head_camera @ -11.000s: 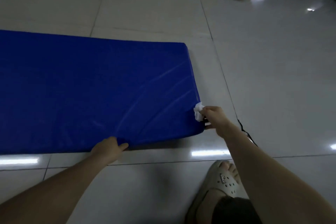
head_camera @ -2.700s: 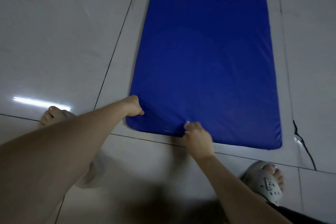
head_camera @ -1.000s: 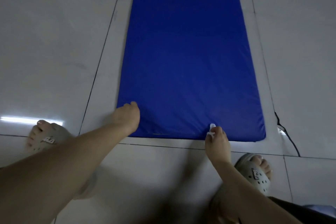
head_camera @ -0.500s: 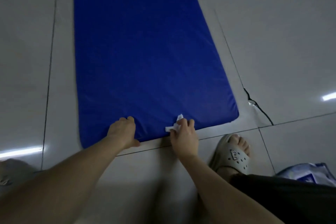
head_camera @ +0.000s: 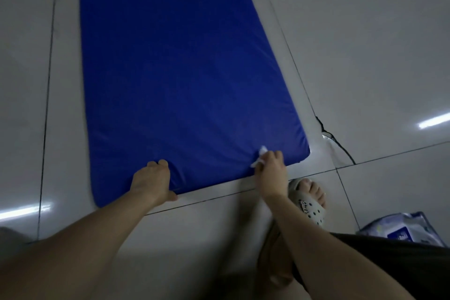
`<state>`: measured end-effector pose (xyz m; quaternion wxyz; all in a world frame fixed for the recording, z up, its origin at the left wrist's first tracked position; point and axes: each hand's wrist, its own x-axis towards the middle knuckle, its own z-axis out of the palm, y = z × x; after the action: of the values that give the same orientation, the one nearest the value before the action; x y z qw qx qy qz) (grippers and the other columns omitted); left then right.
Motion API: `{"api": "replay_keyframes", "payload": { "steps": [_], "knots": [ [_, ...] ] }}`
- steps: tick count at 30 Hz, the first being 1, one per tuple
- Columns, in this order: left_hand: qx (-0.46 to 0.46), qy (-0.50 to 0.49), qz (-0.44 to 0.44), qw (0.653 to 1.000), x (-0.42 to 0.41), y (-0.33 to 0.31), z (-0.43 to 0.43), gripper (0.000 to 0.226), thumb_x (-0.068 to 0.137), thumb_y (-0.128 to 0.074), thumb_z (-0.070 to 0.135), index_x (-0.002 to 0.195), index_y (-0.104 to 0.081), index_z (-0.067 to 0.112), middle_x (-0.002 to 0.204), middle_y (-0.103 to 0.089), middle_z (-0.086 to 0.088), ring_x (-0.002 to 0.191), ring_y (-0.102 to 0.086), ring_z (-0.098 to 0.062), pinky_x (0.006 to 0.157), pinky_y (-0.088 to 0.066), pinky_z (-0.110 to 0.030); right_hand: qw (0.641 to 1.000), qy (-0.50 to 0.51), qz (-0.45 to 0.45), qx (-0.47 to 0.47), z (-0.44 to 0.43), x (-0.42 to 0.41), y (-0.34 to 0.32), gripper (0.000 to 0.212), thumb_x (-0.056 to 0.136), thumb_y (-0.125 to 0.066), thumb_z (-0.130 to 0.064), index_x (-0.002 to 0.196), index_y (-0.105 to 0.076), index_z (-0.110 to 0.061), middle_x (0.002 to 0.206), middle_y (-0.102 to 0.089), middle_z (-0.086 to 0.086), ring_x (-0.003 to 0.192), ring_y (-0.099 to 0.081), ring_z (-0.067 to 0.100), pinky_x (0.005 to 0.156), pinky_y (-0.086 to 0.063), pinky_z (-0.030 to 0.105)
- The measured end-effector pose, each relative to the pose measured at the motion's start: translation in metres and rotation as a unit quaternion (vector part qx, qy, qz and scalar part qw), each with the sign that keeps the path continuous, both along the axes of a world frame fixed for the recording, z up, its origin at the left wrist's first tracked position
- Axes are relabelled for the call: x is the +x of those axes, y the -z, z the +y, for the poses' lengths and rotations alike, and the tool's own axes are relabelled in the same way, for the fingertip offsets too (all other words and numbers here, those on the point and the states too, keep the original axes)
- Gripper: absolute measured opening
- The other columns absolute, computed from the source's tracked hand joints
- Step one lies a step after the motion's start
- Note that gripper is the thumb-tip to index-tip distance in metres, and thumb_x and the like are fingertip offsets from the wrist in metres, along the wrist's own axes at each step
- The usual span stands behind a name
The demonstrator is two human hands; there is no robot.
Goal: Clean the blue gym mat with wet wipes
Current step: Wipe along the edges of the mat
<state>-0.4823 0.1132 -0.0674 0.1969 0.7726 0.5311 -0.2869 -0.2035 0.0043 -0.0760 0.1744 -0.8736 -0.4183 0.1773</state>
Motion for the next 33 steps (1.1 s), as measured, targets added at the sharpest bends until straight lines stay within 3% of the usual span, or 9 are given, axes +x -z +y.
{"api": "replay_keyframes", "payload": {
  "steps": [5, 8, 12, 17, 19, 23, 27, 29, 33],
  "knots": [
    [0.003, 0.006, -0.005, 1.000, -0.002, 0.002, -0.001, 0.087, 0.071, -0.081, 0.064, 0.130, -0.039, 0.015, 0.121, -0.050, -0.006, 0.099, -0.055, -0.018, 0.072, -0.046, -0.028, 0.983, 0.175, -0.004, -0.058, -0.001, 0.050, -0.002, 0.020, 0.099, -0.054, -0.024, 0.117, -0.056, -0.013, 0.119, -0.054, 0.007, 0.090, -0.056, 0.019, 0.083, -0.050, 0.038],
    [0.001, 0.004, -0.013, 1.000, -0.001, 0.002, 0.000, 0.086, 0.070, -0.081, 0.064, 0.129, -0.040, 0.015, 0.120, -0.051, -0.006, 0.100, -0.056, -0.019, 0.074, -0.049, -0.028, 0.994, 0.104, 0.044, -0.011, 0.006, -0.006, 0.004, 0.020, 0.094, -0.062, -0.024, 0.113, -0.058, -0.019, 0.112, -0.055, 0.001, 0.087, -0.055, 0.013, 0.081, -0.049, 0.032],
    [0.031, 0.031, -0.038, 0.998, -0.012, -0.006, -0.005, 0.077, 0.077, -0.074, 0.066, 0.127, -0.040, 0.018, 0.116, -0.052, -0.003, 0.092, -0.058, -0.017, 0.069, -0.047, -0.028, 0.992, -0.009, 0.127, 0.013, 0.010, -0.102, 0.010, 0.015, 0.097, -0.055, -0.024, 0.111, -0.058, -0.019, 0.109, -0.053, -0.002, 0.089, -0.057, 0.014, 0.085, -0.054, 0.033],
    [0.099, 0.150, -0.028, 0.983, -0.031, -0.016, -0.012, 0.036, 0.100, -0.051, 0.053, 0.116, -0.051, 0.021, 0.109, -0.060, 0.002, 0.089, -0.062, -0.015, 0.073, -0.051, -0.031, 0.980, -0.115, 0.157, 0.033, 0.010, -0.141, 0.006, 0.017, 0.099, -0.051, -0.021, 0.113, -0.056, -0.013, 0.112, -0.051, 0.002, 0.087, -0.056, 0.019, 0.076, -0.050, 0.031],
    [0.130, 0.133, 0.002, 0.983, -0.057, -0.022, -0.004, 0.027, 0.102, -0.049, 0.047, 0.105, -0.055, 0.021, 0.098, -0.065, 0.005, 0.082, -0.063, -0.013, 0.071, -0.052, -0.031, 0.973, -0.166, 0.156, 0.032, 0.019, -0.157, 0.004, 0.019, 0.099, -0.051, -0.017, 0.116, -0.057, -0.010, 0.114, -0.050, 0.006, 0.085, -0.055, 0.023, 0.073, -0.044, 0.029],
    [0.171, 0.040, -0.021, 0.984, -0.113, -0.030, 0.016, 0.023, 0.099, -0.059, 0.039, 0.096, -0.057, 0.017, 0.084, -0.060, 0.003, 0.070, -0.057, -0.014, 0.058, -0.046, -0.032, 0.967, -0.221, 0.129, 0.008, 0.047, -0.187, 0.001, 0.027, 0.103, -0.049, -0.020, 0.127, -0.057, -0.010, 0.114, -0.052, 0.008, 0.091, -0.058, 0.027, 0.083, -0.052, 0.038],
    [0.058, -0.032, -0.114, 0.991, -0.083, -0.023, 0.029, 0.036, 0.089, -0.068, 0.052, 0.093, -0.048, 0.023, 0.093, -0.050, 0.004, 0.080, -0.053, -0.015, 0.068, -0.047, -0.034, 0.968, -0.234, 0.087, -0.027, 0.071, -0.199, 0.005, 0.023, 0.103, -0.045, -0.021, 0.120, -0.057, -0.010, 0.112, -0.053, 0.011, 0.094, -0.057, 0.030, 0.075, -0.047, 0.039],
    [-0.014, -0.069, -0.096, 0.993, -0.067, -0.015, 0.036, 0.044, 0.084, -0.069, 0.059, 0.093, -0.045, 0.023, 0.098, -0.046, 0.003, 0.087, -0.051, -0.018, 0.074, -0.048, -0.036, 0.969, -0.241, 0.041, -0.037, 0.078, -0.194, 0.007, 0.019, 0.105, -0.041, -0.020, 0.111, -0.057, -0.010, 0.108, -0.054, 0.011, 0.091, -0.059, 0.031, 0.066, -0.040, 0.036],
    [-0.075, -0.117, -0.079, 0.987, -0.062, -0.004, 0.052, 0.048, 0.087, -0.063, 0.067, 0.088, -0.045, 0.022, 0.102, -0.045, 0.000, 0.088, -0.050, -0.018, 0.075, -0.046, -0.035, 0.983, -0.183, 0.010, -0.016, 0.066, -0.124, 0.005, 0.026, 0.098, -0.052, -0.021, 0.123, -0.058, -0.014, 0.112, -0.055, 0.008, 0.092, -0.060, 0.028, 0.070, -0.045, 0.036]
  ]
}}
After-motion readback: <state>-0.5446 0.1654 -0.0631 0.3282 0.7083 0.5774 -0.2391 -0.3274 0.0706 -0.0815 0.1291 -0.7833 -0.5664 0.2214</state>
